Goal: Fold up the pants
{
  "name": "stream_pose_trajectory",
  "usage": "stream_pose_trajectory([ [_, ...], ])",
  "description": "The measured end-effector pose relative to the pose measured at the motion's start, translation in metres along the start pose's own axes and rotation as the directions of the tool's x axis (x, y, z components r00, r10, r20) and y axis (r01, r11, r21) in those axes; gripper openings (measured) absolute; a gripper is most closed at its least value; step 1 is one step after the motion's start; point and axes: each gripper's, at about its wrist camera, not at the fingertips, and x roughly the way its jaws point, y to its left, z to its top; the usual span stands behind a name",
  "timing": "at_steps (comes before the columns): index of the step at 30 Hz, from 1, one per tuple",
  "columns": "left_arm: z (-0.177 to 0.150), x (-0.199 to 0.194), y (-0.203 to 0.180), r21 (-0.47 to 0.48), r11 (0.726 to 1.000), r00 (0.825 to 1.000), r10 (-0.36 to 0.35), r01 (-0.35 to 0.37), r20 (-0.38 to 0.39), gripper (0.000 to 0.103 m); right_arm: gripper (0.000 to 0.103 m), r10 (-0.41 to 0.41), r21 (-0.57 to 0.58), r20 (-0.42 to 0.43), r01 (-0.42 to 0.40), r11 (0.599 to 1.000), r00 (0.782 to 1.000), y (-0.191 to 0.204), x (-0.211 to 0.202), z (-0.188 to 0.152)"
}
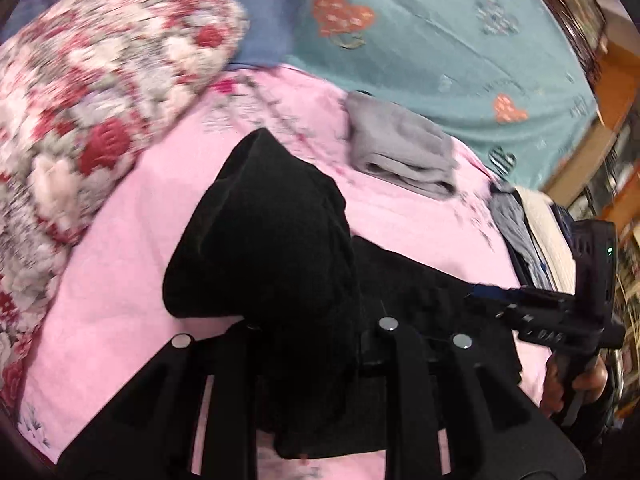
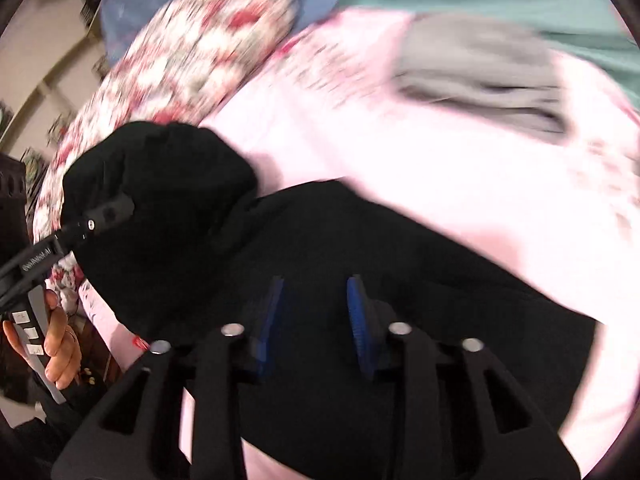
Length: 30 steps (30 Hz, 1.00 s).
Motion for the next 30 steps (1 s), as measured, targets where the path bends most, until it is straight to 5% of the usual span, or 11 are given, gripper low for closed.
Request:
stream_pose_trajectory([
  [6,-0.013,0.055,-0.113,0.190,0.978,0.988,-0.053,0.080,-0.142,0.020,0.048,-0.068,0.281,0.109,0.034,0.959,0.992,-0.105,-0.095,-0.085],
  [9,-0.034,0.084,-0.174,0.298,0.946,0.973,-0.063,0.129,-0.224,0.020,0.048,-0.125,0.394,0.121,0.068,0.917,0.985,-0.145,-0.130,-0.137],
  [16,-0.084,0.145,-0.258,0.496,0.867,0.952,0.113,0.044,-0.283,0.025,0.048,-0.146,0.506,0.154,0.049,0.861,0.977,-0.188,-0.164,-0.199],
  [18,-0.094,0.147,-0.264,0.501,0.864,0.943,0.130,0.044,-0.307,0.035,0.048,-0.128,0.517,0.153,0.031,0.855,0.980,-0.195,-0.163,-0.207],
  [19,-0.095,0.145,-0.266,0.487,0.871,0.942,0.106,0.068,-0.320,0.049,0.048,-0.115,0.522,0.149,0.020,0.853,0.982,-0.198,-0.160,-0.210],
  [20,-0.095,0.141,-0.266,0.469,0.878,0.942,0.074,0.095,-0.328,0.069,0.048,-0.102,0.524,0.146,0.011,0.852,0.984,-0.199,-0.157,-0.211],
  [22,-0.093,0.134,-0.272,0.418,0.887,0.930,-0.036,0.198,-0.365,0.084,0.048,-0.074,0.525,0.141,-0.011,0.851,0.987,-0.201,-0.151,-0.210],
  [27,-0.074,0.107,-0.268,0.319,0.878,0.900,-0.232,0.357,-0.369,0.086,0.048,-0.035,0.516,0.135,-0.040,0.856,0.990,-0.197,-0.145,-0.204],
  [30,-0.051,0.082,-0.239,0.269,0.915,0.933,-0.226,0.302,-0.279,0.089,0.054,0.059,0.465,0.145,-0.121,0.877,0.988,-0.189,-0.137,-0.183],
])
